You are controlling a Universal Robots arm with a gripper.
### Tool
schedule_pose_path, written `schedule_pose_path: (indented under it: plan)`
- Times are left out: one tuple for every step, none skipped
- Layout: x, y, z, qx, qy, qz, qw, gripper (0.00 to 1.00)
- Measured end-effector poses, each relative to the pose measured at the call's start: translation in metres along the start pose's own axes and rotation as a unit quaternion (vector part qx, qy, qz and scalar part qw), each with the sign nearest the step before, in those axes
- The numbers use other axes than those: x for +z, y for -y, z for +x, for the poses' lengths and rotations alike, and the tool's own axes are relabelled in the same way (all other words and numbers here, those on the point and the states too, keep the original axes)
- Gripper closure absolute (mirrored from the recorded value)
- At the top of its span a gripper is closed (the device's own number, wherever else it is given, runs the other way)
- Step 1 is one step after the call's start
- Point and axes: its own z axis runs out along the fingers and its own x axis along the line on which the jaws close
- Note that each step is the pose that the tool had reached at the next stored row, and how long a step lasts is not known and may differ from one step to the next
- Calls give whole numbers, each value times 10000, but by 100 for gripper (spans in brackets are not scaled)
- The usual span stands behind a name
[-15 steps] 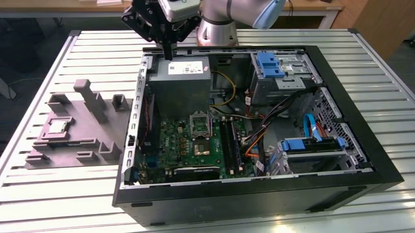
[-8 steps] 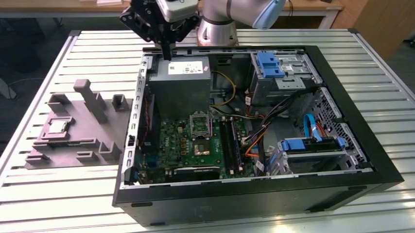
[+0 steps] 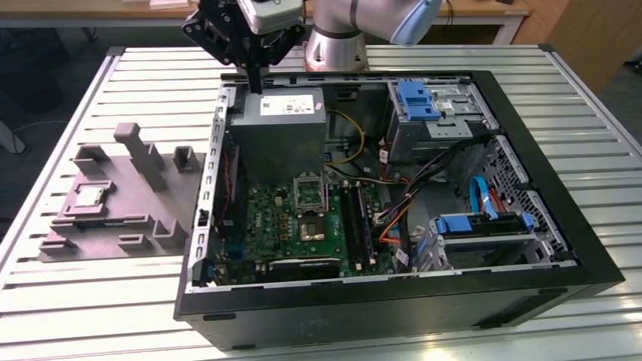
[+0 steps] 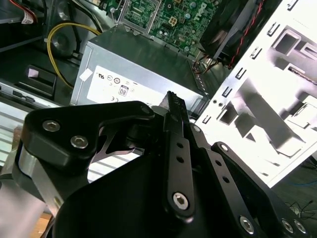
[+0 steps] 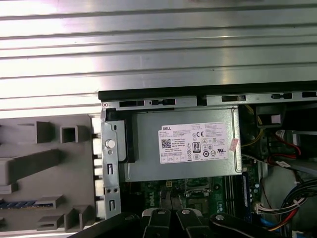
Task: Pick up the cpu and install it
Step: 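Reach for the cpu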
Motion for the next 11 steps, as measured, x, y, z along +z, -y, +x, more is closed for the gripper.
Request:
schedule_pose_path:
  plan:
    - [0, 0, 4, 0, 0, 0, 10000, 89]
    - [0, 1, 9, 0, 0, 0, 10000, 89]
    - [1, 1, 11, 0, 0, 0, 10000, 89]
    - [1, 1, 13, 0, 0, -1, 10000, 89]
    - [0, 1, 15, 0, 0, 0, 10000, 89]
    - [1, 1, 15, 0, 0, 0, 10000, 89]
    - [1, 1, 15, 0, 0, 0, 10000, 89]
    - [0, 1, 17, 0, 0, 0, 10000, 89]
    - [0, 2, 20, 0, 0, 0, 10000, 89]
    - [0, 2, 24, 1, 0, 0, 10000, 89]
    - [0, 2, 28, 0, 0, 0, 10000, 89]
